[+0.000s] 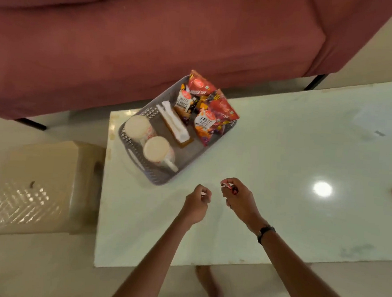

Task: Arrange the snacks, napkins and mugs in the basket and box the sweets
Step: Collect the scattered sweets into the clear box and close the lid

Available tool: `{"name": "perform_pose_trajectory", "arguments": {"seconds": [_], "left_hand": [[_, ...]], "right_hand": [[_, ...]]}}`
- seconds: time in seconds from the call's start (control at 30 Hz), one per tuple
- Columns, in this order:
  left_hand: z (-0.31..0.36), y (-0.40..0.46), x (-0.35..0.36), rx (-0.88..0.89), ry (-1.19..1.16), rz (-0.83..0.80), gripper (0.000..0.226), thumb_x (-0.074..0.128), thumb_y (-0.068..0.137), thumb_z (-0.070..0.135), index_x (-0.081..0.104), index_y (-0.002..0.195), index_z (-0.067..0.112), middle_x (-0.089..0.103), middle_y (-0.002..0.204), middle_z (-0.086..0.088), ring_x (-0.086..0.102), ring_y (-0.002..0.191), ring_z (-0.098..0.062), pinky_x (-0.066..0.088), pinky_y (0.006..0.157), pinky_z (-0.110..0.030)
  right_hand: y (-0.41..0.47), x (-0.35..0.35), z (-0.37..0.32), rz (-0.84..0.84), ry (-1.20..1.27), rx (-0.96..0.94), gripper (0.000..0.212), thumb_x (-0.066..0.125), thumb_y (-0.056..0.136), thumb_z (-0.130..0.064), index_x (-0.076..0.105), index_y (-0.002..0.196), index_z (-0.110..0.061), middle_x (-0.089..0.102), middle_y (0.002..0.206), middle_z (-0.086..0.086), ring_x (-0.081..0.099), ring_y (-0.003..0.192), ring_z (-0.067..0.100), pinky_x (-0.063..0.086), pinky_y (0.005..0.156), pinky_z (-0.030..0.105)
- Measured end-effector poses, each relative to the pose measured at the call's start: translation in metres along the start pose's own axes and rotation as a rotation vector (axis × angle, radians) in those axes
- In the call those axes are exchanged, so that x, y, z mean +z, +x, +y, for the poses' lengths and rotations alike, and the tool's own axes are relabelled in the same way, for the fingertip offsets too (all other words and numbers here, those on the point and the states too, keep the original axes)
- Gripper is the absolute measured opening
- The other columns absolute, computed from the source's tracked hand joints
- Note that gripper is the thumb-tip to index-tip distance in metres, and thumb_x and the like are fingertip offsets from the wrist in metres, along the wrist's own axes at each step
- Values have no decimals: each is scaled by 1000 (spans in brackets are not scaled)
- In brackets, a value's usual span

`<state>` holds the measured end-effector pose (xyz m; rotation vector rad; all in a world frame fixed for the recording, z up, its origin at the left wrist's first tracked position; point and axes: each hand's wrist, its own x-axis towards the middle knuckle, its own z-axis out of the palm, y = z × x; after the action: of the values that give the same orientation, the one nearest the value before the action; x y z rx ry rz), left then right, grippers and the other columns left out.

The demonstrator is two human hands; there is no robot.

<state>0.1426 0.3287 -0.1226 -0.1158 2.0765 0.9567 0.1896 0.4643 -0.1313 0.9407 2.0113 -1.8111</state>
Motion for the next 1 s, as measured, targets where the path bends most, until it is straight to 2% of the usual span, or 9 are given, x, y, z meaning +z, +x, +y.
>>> {"name": "perform_pose_trajectory", "arguments": {"seconds": [0.1, 0.23, 0.37, 0.43, 0.5, 0.6, 0.77, 0.87, 1.0], "left_hand": [[49, 13, 39, 30, -8, 9, 20, 34, 96, 10, 52, 98, 17, 63, 94, -2, 52, 71, -12, 40, 51, -18], [114, 29, 110, 61, -120, 9, 17, 40, 98, 19, 55, 101, 15, 66, 92, -3, 49, 59, -9, 40, 55, -19], [177, 44, 186, 128, -120, -9, 24, 37, 97, 17, 59, 104, 12, 61, 89, 1, 49, 62, -8, 40, 55, -17], [205, 53, 218, 157, -99, -11, 26, 34, 97, 12, 60, 104, 12, 56, 86, 6, 48, 67, -7, 41, 52, -12], [228, 64, 242, 181, -94, -8, 27, 34, 96, 8, 59, 103, 13, 53, 83, 9, 47, 68, -4, 36, 45, -4], [251, 79, 266, 179, -137, 16, 22, 35, 97, 12, 57, 96, 18, 51, 80, 10, 45, 63, -6, 33, 41, -4], [254, 89, 279, 153, -196, 75, 17, 40, 94, 12, 56, 93, 18, 52, 80, 9, 44, 60, -10, 36, 46, -15], [246, 84, 273, 126, -212, 86, 15, 42, 95, 13, 56, 94, 17, 52, 80, 9, 44, 60, -12, 36, 50, -19], [230, 72, 256, 81, -244, 153, 15, 43, 95, 14, 58, 97, 15, 54, 81, 7, 46, 59, -11, 38, 47, -15]], "right_hand": [[10, -63, 3, 75, 16, -18, 16, 51, 91, -12, 61, 103, -14, 59, 76, -1, 49, 56, 11, 40, 47, 8], [27, -160, 13, 174, -25, -37, 16, 51, 91, -12, 61, 103, -13, 60, 75, 1, 51, 55, 12, 42, 47, 8], [46, -260, 20, 274, -164, -69, 11, 52, 89, -13, 59, 97, -14, 62, 76, 5, 61, 66, 29, 52, 63, 33], [60, -305, 23, 354, -278, -112, 7, 55, 88, -15, 58, 95, -14, 62, 82, 3, 63, 76, 31, 50, 67, 37], [77, -346, 24, 474, -480, -198, 8, 58, 88, -18, 57, 95, -15, 62, 95, 2, 62, 81, 27, 45, 66, 32], [105, -394, 25, 541, -775, -313, 13, 61, 87, -18, 54, 98, -14, 61, 106, 3, 64, 79, 27, 40, 61, 28], [146, -419, 32, 473, -1064, -289, 22, 46, 86, 0, 52, 102, -12, 65, 94, 9, 62, 72, 34, 35, 55, 28], [140, -405, 28, 490, -950, -329, 26, 46, 82, 5, 54, 99, -12, 66, 90, 9, 62, 70, 37, 34, 54, 28], [95, -342, 27, 418, -797, -339, 19, 51, 81, -2, 57, 94, -13, 68, 89, 8, 65, 72, 38, 40, 55, 31]]}}
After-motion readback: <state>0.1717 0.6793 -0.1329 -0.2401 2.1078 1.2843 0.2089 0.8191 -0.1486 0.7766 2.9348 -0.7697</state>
